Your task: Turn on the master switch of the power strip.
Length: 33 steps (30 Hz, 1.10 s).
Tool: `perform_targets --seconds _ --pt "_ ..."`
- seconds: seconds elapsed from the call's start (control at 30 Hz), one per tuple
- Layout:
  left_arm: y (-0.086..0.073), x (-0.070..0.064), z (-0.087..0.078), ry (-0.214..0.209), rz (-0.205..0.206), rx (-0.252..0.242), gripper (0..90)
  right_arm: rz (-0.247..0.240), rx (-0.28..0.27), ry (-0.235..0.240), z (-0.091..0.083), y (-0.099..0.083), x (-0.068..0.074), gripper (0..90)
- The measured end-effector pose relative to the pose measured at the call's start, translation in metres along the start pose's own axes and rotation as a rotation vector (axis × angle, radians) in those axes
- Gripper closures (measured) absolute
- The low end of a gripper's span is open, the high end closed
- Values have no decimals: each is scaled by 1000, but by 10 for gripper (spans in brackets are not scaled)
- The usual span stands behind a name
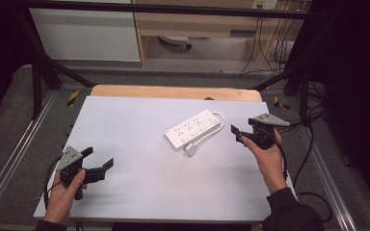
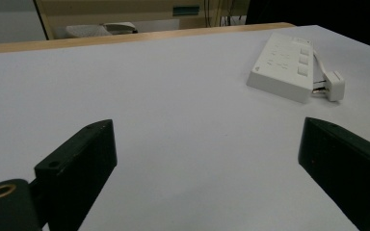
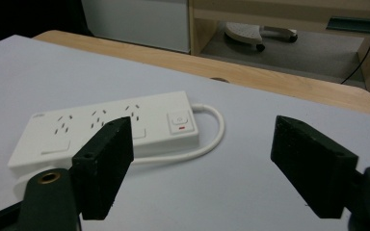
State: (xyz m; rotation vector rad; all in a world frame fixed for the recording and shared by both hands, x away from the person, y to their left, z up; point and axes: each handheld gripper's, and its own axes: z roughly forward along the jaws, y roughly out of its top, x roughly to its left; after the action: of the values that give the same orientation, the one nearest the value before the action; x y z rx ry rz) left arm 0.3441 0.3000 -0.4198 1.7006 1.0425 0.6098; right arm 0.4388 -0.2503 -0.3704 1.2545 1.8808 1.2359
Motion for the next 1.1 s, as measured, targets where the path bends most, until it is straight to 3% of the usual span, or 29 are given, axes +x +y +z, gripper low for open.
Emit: perform_targets --seconds 0.1,0.27,0.6,0.73,1.1 --pt "-1 -1 -1 -1 1 3 62 32 -12 11 11 7 -6 331" --pt "-2 -2 -3 -4 0 8 62 33 -8 -4 31 15 -13 520" --pt "-2 -1 -1 -4 -1 13 62 2 26 -2 67 24 -17 832" --pt "-2 -1 -1 -5 2 12 63 4 35 0 80 26 -17 898" --pt "-2 -1 -1 -4 5 13 63 -22 74 -26 110 30 -16 900"
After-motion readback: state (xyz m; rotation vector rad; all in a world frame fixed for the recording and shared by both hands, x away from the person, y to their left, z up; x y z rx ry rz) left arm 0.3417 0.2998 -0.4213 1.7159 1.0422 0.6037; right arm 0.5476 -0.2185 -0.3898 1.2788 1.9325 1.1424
